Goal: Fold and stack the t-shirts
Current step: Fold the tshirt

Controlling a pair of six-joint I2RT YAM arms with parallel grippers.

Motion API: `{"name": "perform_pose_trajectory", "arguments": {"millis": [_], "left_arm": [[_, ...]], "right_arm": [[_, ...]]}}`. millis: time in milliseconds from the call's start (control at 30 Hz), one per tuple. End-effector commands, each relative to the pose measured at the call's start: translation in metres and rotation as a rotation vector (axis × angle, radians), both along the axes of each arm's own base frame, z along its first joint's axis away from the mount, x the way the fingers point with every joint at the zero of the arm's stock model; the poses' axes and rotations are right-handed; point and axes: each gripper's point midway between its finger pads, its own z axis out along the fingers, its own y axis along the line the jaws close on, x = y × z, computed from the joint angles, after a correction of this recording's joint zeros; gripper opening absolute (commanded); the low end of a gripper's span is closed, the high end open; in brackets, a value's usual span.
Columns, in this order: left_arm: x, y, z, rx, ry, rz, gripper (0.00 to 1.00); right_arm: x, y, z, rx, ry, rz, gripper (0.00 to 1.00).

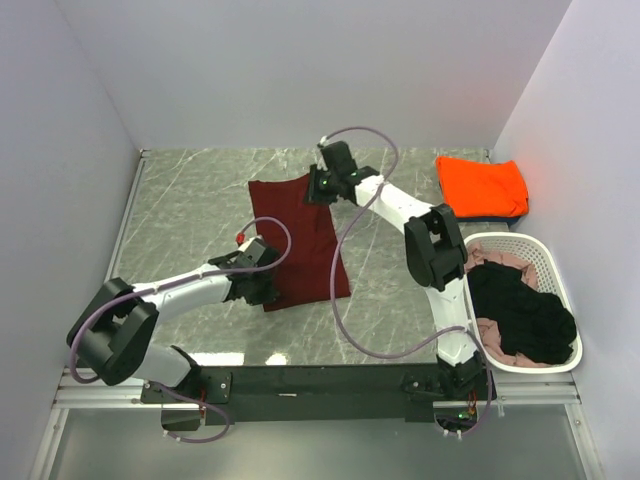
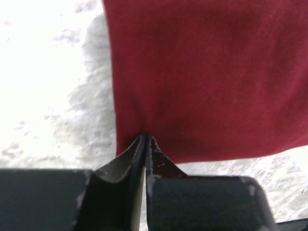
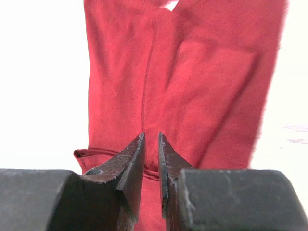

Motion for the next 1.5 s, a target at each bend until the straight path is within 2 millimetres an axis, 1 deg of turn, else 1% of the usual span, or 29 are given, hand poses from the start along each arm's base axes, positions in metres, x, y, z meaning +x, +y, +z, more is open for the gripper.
{"name": "perform_pose_trajectory", "arguments": {"millis": [0, 33, 67, 100, 133, 167, 233, 300, 367, 400, 433, 467, 533, 567, 600, 633, 667, 833, 867, 900, 1000, 1133, 1167, 1233, 1267, 1333, 1367, 1433, 1467], "left_arm": [[-0.014, 0.009, 0.007, 0.021, 0.026, -0.001, 0.11], [-0.011, 0.009, 0.015, 0.022, 0.009, 0.001, 0.13], [-0.007, 0.008, 0.025, 0.010, -0.022, 0.005, 0.14], [-0.001, 0.010, 0.033, 0.013, -0.053, 0.012, 0.16], [0.006, 0.007, 0.046, -0.002, -0.087, 0.016, 0.18], [0.011, 0.006, 0.057, -0.018, -0.120, 0.021, 0.19], [0.025, 0.005, 0.076, -0.051, -0.179, 0.031, 0.22], [0.041, 0.002, 0.090, -0.098, -0.235, 0.025, 0.23], [0.056, 0.001, 0.092, -0.142, -0.237, 0.026, 0.23], [0.072, 0.002, 0.098, -0.161, -0.273, 0.035, 0.22], [0.077, -0.001, 0.097, -0.179, -0.268, 0.027, 0.22], [0.084, -0.002, 0.086, -0.173, -0.245, 0.024, 0.21], [0.105, -0.007, 0.088, -0.197, -0.263, 0.020, 0.19], [0.110, -0.008, 0.072, -0.183, -0.224, 0.020, 0.18], [0.116, -0.008, 0.068, -0.179, -0.222, 0.017, 0.17], [0.129, -0.006, 0.068, -0.183, -0.235, 0.028, 0.15], [0.133, -0.005, 0.051, -0.169, -0.198, 0.034, 0.14], [0.158, 0.013, 0.020, -0.171, -0.144, 0.092, 0.12], [0.159, 0.016, 0.008, -0.164, -0.121, 0.101, 0.12], [0.162, 0.017, 0.006, -0.169, -0.115, 0.097, 0.12], [0.161, 0.027, -0.002, -0.144, -0.092, 0.105, 0.13], [0.159, 0.032, 0.017, -0.133, -0.117, 0.112, 0.16], [0.160, 0.032, 0.032, -0.143, -0.148, 0.108, 0.17], [0.151, 0.032, 0.043, -0.153, -0.149, 0.102, 0.22], [0.149, 0.032, 0.060, -0.170, -0.181, 0.102, 0.24], [0.135, 0.029, 0.066, -0.184, -0.175, 0.091, 0.27], [0.130, 0.026, 0.079, -0.204, -0.201, 0.078, 0.28], [0.111, 0.019, 0.077, -0.218, -0.183, 0.063, 0.28], [0.104, 0.013, 0.084, -0.249, -0.196, 0.056, 0.29]], "right_arm": [[-0.005, -0.002, 0.040, 0.060, -0.029, 0.035, 0.24], [-0.012, -0.002, 0.044, 0.080, -0.031, 0.051, 0.25], [-0.030, -0.007, 0.046, 0.098, -0.016, 0.070, 0.25], [-0.035, -0.005, 0.053, 0.135, -0.036, 0.088, 0.25], [-0.049, -0.003, 0.054, 0.173, -0.012, 0.118, 0.25], [-0.067, -0.010, 0.047, 0.185, 0.014, 0.129, 0.26], [-0.083, -0.008, 0.051, 0.259, 0.021, 0.162, 0.26], [-0.097, -0.012, 0.043, 0.299, 0.034, 0.181, 0.27], [-0.105, -0.015, 0.034, 0.317, 0.072, 0.192, 0.27], [-0.104, -0.014, 0.032, 0.330, 0.065, 0.200, 0.27], [-0.103, -0.014, 0.030, 0.343, 0.075, 0.199, 0.27], [-0.100, -0.016, 0.022, 0.359, 0.103, 0.203, 0.27], [-0.094, -0.015, 0.016, 0.386, 0.125, 0.199, 0.27], [-0.090, -0.016, 0.006, 0.394, 0.149, 0.195, 0.27], [-0.081, -0.020, 0.003, 0.403, 0.145, 0.181, 0.27], [-0.077, -0.023, -0.002, 0.411, 0.159, 0.167, 0.27], [-0.071, -0.025, -0.014, 0.411, 0.179, 0.154, 0.27], [-0.042, -0.050, -0.045, 0.449, 0.243, 0.057, 0.27], [-0.038, -0.054, -0.054, 0.449, 0.259, 0.041, 0.27], [-0.036, -0.058, -0.058, 0.452, 0.265, 0.027, 0.27], [-0.031, -0.075, -0.058, 0.480, 0.255, -0.020, 0.27], [-0.037, -0.085, -0.041, 0.462, 0.221, -0.027, 0.28], [-0.046, -0.086, -0.030, 0.467, 0.212, -0.019, 0.29], [-0.056, -0.082, -0.013, 0.506, 0.192, 0.000, 0.31], [-0.071, -0.076, 0.002, 0.531, 0.172, 0.037, 0.32], [-0.090, -0.066, 0.014, 0.558, 0.183, 0.071, 0.34], [-0.102, -0.063, 0.022, 0.564, 0.177, 0.091, 0.34], [-0.129, -0.039, 0.031, 0.575, 0.188, 0.171, 0.34], [-0.141, -0.032, 0.036, 0.580, 0.192, 0.198, 0.36]]}}
